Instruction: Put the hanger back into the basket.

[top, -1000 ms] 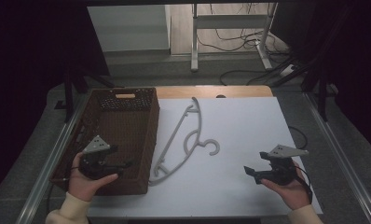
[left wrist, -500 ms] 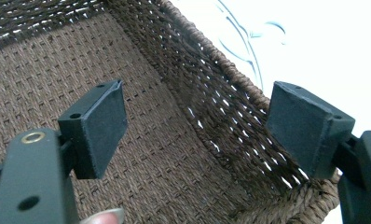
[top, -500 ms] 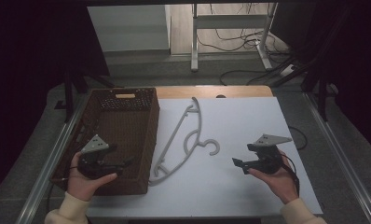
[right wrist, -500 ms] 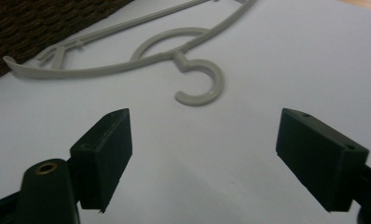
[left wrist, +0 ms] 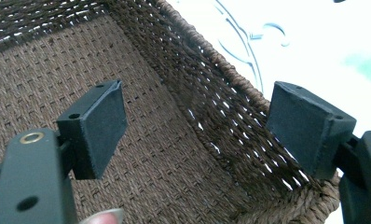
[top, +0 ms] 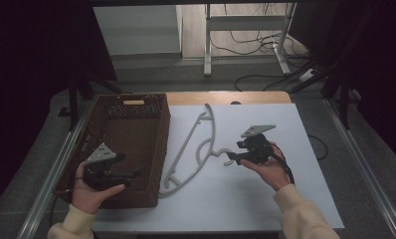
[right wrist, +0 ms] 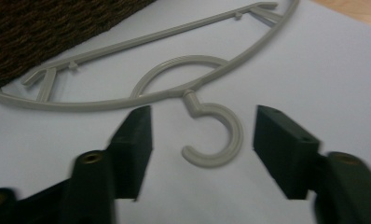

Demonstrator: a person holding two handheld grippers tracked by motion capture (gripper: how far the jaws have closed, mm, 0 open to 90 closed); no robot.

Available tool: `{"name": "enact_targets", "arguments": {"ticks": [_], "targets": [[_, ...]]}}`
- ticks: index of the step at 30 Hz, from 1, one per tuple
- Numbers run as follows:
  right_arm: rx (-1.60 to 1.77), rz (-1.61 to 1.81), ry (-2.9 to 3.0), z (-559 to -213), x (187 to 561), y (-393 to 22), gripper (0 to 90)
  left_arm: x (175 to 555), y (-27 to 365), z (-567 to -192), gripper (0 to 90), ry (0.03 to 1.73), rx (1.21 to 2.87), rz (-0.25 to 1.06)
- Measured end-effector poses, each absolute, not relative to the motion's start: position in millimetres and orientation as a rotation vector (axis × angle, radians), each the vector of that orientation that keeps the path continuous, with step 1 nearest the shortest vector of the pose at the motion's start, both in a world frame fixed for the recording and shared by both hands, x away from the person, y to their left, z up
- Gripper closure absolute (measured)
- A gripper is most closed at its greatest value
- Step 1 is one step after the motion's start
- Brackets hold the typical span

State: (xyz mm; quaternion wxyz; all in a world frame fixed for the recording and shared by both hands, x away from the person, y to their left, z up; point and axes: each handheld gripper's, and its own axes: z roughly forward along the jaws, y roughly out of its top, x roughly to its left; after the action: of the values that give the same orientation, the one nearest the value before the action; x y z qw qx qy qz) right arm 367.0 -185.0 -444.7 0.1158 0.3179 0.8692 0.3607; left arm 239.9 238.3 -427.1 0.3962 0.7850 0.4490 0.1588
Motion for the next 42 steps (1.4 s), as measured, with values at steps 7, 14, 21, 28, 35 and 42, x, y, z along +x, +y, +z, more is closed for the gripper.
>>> {"name": "enact_targets", "arguments": {"ticks": [7,14,21,28,35,42], "targets": [[0.944,0.991,2.669,-455,399,-156,85.2,240,239,-426,19.8,1.135,1.989,0.403],[0.941,0.896,2.735,-469,425,-122,89.9,240,240,-426,19.8,1.135,1.984,0.406],[0.973,0.844,2.75,-486,448,-98,89.9,240,239,-427,19.7,1.137,1.988,0.402],[0.963,0.767,2.759,-497,456,-82,90.0,241,240,-427,19.7,1.137,1.987,0.402],[1.032,0.701,2.77,-505,458,-88,90.0,240,240,-426,19.7,1.137,1.985,0.405],[1.044,0.625,2.775,-505,447,-98,90.0,240,239,-427,19.7,1.137,1.986,0.403]]}}
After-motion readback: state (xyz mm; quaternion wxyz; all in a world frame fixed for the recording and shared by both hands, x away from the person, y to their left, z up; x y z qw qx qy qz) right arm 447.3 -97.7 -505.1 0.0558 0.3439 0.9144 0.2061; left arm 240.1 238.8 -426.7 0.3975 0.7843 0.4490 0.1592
